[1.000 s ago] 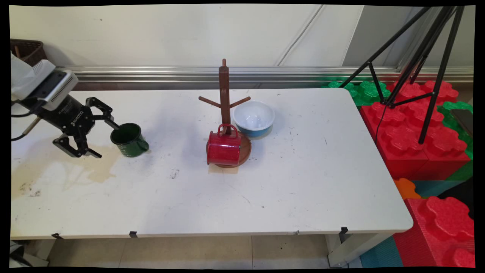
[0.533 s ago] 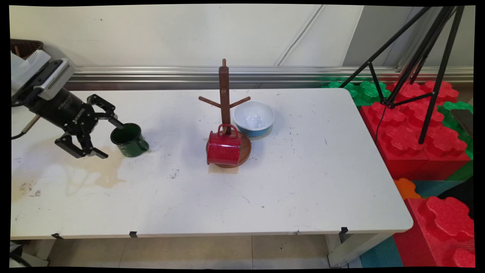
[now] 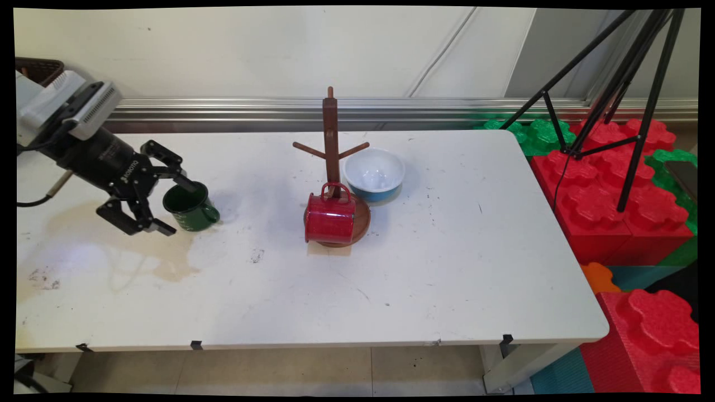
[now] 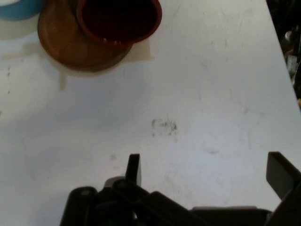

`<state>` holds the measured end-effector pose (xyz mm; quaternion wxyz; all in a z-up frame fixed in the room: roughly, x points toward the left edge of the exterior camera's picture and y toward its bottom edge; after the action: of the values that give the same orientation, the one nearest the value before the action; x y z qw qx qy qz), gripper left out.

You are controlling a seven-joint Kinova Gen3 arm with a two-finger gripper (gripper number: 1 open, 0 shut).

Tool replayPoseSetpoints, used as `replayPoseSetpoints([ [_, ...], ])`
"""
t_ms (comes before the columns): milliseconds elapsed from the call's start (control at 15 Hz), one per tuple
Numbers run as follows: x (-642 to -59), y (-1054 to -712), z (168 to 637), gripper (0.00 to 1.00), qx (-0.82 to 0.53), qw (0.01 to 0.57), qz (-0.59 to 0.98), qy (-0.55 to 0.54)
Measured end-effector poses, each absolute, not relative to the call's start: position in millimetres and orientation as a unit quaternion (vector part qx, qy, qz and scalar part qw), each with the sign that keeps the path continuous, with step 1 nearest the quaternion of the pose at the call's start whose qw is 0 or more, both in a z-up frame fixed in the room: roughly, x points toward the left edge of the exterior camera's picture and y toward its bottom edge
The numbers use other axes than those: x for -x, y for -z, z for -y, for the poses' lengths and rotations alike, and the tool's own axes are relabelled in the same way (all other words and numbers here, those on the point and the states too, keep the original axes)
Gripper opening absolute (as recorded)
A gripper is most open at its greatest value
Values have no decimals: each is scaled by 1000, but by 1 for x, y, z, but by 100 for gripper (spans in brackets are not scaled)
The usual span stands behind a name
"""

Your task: Pick up the red mug from the rack

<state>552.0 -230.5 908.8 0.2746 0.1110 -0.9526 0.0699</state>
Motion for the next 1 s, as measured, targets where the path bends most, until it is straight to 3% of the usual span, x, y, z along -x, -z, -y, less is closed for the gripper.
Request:
replayPoseSetpoints([
  [1000,-508,-870,255,100,-168,333,927,-42],
])
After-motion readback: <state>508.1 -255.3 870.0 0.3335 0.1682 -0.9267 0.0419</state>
